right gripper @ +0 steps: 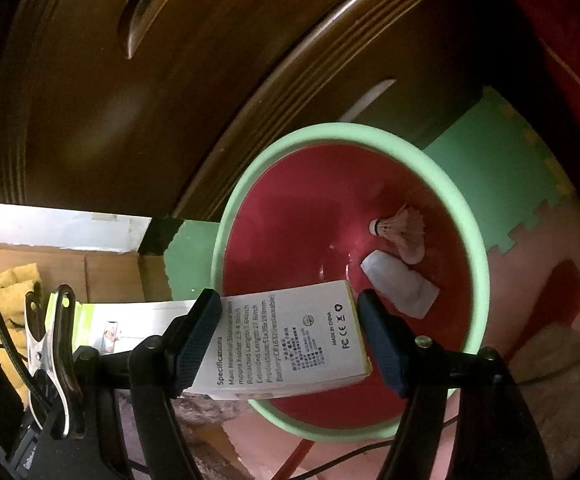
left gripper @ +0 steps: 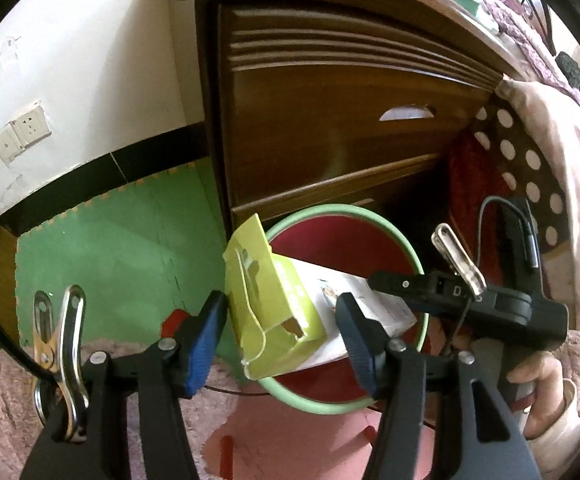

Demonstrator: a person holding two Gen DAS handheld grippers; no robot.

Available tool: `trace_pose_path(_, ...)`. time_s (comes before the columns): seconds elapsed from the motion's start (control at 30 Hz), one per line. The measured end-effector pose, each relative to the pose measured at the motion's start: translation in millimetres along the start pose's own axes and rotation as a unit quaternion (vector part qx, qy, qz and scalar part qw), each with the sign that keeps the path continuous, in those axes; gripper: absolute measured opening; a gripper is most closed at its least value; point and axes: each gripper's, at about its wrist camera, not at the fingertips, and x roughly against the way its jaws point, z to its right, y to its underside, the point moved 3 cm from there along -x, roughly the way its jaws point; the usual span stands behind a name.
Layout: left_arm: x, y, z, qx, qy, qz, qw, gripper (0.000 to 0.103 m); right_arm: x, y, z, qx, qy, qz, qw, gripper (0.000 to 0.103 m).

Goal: Collect trash
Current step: 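Open the right tool over the bin to drop the box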

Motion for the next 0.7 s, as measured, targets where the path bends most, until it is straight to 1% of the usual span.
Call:
trace_pose_path(0.13,0,0,1,0.0,0.003,-0.001,1.0,0.059,1,-2,0,0.007,0.013,0.005,1.0,0.072)
trace_pose_path(0.33,2,-1,2,0.0,0.005,0.003,1.0,0.059,-2,-1,1,0.014,0.016,0.001,1.0,0.072)
trace_pose_path(0.57,4,0,3,-0.004,0.006,0.004,1.0,0.059,5,1,-14,0.052,0.032,0.011,0.998,0.072)
trace_pose_path(0.7,7,0,7,-0.01,0.007,0.008,0.9999,0.059,10,4,-19,0.074,0.055,0.021,0.996,0.072)
